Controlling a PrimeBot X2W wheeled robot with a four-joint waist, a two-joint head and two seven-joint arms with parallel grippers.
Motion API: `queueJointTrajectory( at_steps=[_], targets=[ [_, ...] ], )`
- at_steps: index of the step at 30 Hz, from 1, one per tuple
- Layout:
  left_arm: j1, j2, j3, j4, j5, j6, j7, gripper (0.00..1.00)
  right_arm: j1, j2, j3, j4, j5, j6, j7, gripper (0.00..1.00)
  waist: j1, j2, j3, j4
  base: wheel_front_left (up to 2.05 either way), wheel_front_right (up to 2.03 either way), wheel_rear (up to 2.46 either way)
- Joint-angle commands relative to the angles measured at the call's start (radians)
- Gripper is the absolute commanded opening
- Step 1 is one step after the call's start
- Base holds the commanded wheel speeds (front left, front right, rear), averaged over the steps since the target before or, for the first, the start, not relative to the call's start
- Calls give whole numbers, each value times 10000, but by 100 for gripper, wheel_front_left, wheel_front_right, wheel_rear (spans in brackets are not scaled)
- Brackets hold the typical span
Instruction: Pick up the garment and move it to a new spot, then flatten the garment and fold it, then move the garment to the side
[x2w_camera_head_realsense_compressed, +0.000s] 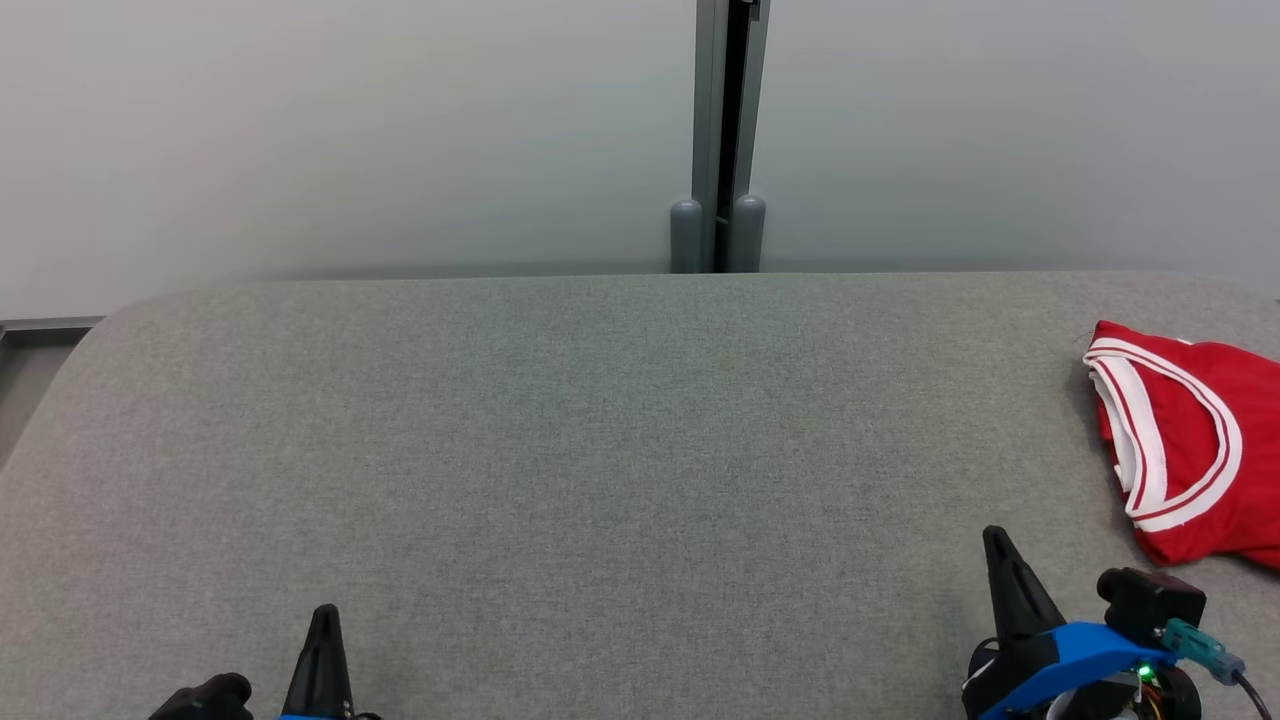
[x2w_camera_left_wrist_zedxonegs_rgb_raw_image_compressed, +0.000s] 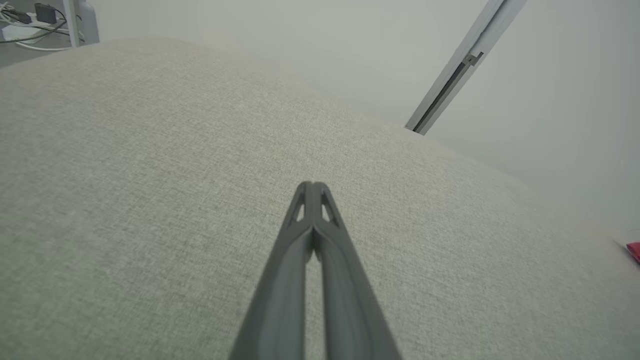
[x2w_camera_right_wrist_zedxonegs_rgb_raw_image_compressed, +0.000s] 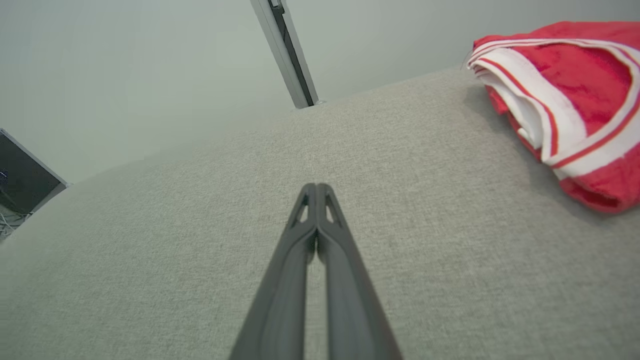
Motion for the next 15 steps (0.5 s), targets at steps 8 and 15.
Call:
queueJointTrajectory(
  at_steps=[8, 15],
  targets=[
    [-427, 14, 165, -398, -1460, -45, 353, 0, -24, -43, -104, -563, 1589, 0, 328, 0, 0, 0, 9, 16, 0, 0, 0],
    [-541, 15, 263, -546, -2513, -71, 636, 0, 18, -48, -181, -811, 2729, 0, 604, 0, 0, 0, 16, 28, 0, 0, 0]
  ],
)
